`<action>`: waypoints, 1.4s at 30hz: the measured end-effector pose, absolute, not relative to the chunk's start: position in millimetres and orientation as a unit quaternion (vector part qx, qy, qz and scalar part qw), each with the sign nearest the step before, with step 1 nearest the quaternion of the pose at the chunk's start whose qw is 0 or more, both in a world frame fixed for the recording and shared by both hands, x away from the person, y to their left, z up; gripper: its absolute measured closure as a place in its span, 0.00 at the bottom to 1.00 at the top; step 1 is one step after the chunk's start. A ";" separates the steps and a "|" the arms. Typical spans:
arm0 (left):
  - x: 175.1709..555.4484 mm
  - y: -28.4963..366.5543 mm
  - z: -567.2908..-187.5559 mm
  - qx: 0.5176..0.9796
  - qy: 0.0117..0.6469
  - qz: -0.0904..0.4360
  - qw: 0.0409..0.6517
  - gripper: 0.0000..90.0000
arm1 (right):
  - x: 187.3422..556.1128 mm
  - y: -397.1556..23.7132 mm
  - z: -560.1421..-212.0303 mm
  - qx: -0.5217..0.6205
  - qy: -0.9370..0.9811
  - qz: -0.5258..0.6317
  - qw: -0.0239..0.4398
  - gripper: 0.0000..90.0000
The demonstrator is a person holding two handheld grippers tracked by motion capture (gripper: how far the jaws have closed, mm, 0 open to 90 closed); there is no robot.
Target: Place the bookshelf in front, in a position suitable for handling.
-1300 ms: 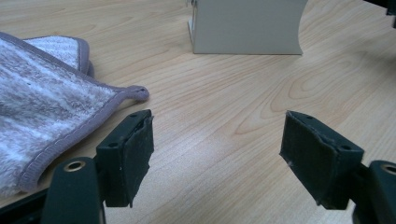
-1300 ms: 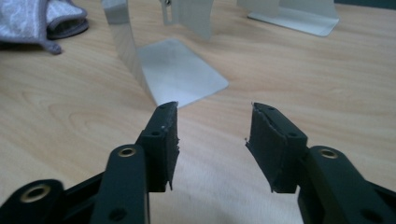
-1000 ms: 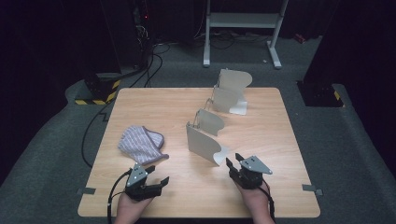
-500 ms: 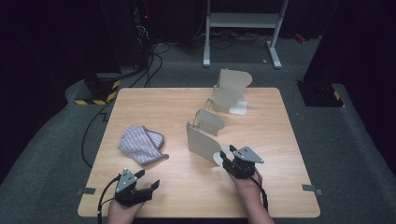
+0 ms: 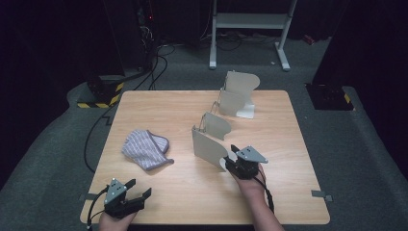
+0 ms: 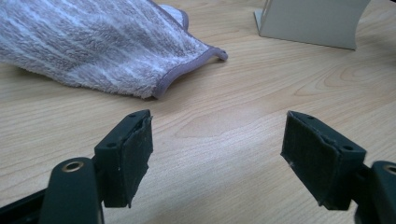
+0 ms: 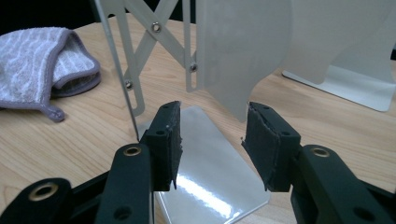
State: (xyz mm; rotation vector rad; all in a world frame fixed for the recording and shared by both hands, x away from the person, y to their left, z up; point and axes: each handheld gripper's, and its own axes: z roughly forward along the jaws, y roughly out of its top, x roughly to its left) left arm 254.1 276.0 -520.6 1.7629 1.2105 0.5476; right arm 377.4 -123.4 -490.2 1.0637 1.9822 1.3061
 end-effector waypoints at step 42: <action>241.4 281.4 -525.9 0.718 0.500 0.220 0.433 0.28 | 332.4 -12.3 -489.8 0.242 0.786 0.534 0.197 0.66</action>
